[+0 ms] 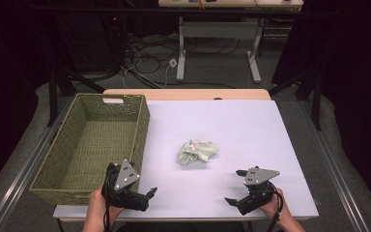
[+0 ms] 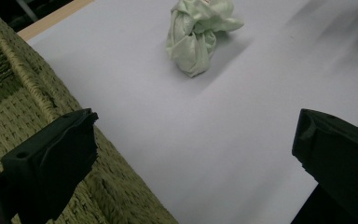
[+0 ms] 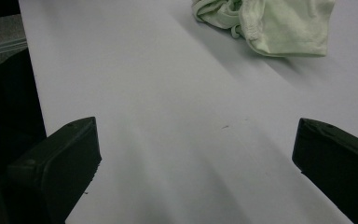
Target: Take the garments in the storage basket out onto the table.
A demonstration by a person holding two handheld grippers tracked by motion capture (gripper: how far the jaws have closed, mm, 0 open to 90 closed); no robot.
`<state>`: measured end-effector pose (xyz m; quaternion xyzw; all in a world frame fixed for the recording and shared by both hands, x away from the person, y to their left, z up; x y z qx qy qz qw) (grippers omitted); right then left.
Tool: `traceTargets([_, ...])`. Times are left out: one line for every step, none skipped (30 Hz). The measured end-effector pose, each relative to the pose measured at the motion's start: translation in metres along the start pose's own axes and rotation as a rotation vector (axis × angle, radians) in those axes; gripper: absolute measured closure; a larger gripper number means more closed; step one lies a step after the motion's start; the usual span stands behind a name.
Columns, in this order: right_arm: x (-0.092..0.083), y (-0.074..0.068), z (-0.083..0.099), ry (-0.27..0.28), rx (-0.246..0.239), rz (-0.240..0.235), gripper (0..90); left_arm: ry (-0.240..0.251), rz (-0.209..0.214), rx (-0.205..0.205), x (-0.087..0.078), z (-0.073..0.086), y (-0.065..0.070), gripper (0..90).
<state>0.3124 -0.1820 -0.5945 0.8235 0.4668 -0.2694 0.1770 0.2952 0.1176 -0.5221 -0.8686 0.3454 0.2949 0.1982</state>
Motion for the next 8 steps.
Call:
traceTargets([-0.0001,-0.0002,0.0000,0.000,0.001,-0.001,0.4,0.004,-0.001,-0.007,-0.0007,0.0015,0.0003,0.0])
traceTargets([-0.0002,-0.0002,-0.0001,0.001,0.001,-0.001,0.4,0.007,0.003,-0.015,-0.0016,0.0033,0.0011,0.0])
traceTargets([-0.0003,-0.0001,-0.0002,0.002,0.001,0.000,0.4,0.006,-0.003,-0.010,-0.0026,0.0055,0.0001,0.0])
traceTargets([-0.0012,-0.0002,-0.0001,-0.001,0.003,0.001,0.3,0.007,0.000,-0.019,-0.0028,0.0069,0.0009,0.0])
traceTargets([-0.0011,-0.0003,-0.0006,0.005,0.005,-0.001,0.3,0.007,-0.002,-0.016,-0.0033,0.0086,0.0002,0.0])
traceTargets([-0.0016,-0.0004,-0.0008,0.006,0.007,-0.003,0.3,0.012,-0.005,-0.016,-0.0038,0.0098,0.0001,0.0])
traceTargets([-0.0011,0.0000,-0.0017,0.019,0.006,0.002,0.3,0.014,-0.010,-0.015,-0.0044,0.0108,-0.0003,0.0])
traceTargets([-0.0017,0.0004,-0.0014,0.015,0.005,0.004,0.2,0.019,-0.014,-0.013,-0.0049,0.0110,-0.0006,0.0])
Point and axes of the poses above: each handheld gripper's, and its own axes: x roughly forward along the jaws, z roughly out of its underside, y roughly to its right, the point moved 9 cm from there along x, roughly forward along the jaws, and after that the axes turned 1 degree about -y, right-handed, at the moved point
